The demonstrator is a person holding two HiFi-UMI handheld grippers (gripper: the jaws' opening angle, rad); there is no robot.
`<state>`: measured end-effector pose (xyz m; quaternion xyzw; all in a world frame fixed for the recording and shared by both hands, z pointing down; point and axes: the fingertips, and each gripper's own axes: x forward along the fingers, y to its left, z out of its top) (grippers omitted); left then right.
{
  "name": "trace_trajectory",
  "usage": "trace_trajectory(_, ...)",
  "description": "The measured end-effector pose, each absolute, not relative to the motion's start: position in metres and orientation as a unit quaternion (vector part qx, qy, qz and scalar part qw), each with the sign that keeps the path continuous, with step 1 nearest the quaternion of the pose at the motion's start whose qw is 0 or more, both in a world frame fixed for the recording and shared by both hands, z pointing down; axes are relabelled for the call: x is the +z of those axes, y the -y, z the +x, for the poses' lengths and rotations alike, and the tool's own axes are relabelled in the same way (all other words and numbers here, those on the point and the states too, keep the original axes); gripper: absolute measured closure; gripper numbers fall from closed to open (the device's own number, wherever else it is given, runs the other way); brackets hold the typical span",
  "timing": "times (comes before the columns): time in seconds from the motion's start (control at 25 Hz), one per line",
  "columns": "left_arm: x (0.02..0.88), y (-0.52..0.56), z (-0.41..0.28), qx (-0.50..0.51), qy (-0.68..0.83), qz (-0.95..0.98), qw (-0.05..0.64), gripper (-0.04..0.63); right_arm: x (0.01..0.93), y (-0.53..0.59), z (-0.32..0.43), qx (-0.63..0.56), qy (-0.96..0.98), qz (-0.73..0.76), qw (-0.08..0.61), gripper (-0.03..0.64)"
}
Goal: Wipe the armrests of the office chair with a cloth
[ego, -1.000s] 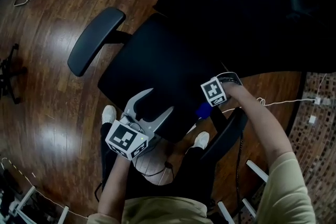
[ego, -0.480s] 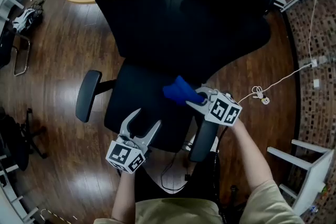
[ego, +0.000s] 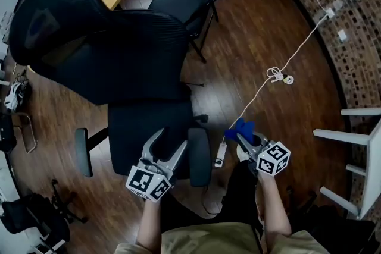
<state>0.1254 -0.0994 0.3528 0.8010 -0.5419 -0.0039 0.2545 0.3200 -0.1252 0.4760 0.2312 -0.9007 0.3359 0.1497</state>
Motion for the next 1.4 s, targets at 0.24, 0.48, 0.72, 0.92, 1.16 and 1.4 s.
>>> trace_trajectory(0.24,0.374,0.144,0.183,0.057,0.489,0.831,0.258,0.337,0.545,0.09,0.305,0.399,0.89,0.171,0.138,0.597)
trace_trajectory(0.48,0.402,0.166,0.199,0.094,0.485,0.828,0.265,0.337,0.569,0.075,0.232,0.424,0.901,0.012,0.089,0.597)
trace_trajectory(0.72,0.41,0.166,0.195,0.111,0.488,0.824,0.264,0.337,0.556,0.066,0.213,0.437,0.894,-0.094,-0.002,0.6)
trace_trajectory(0.92,0.418,0.163,0.181,0.117,0.502,0.816,0.263,0.337,0.632,0.087,0.2,0.45,0.892,-0.006,0.034,0.599)
trace_trajectory(1.16,0.426,0.152,0.165,0.116,0.524,0.809,0.239,0.337,0.742,0.114,0.196,0.516,0.848,0.109,0.059,0.6)
trace_trajectory(1.4,0.431,0.137,0.148,0.113,0.529,0.799,0.263,0.337,0.744,0.111,0.209,0.498,0.854,0.121,0.086,0.601)
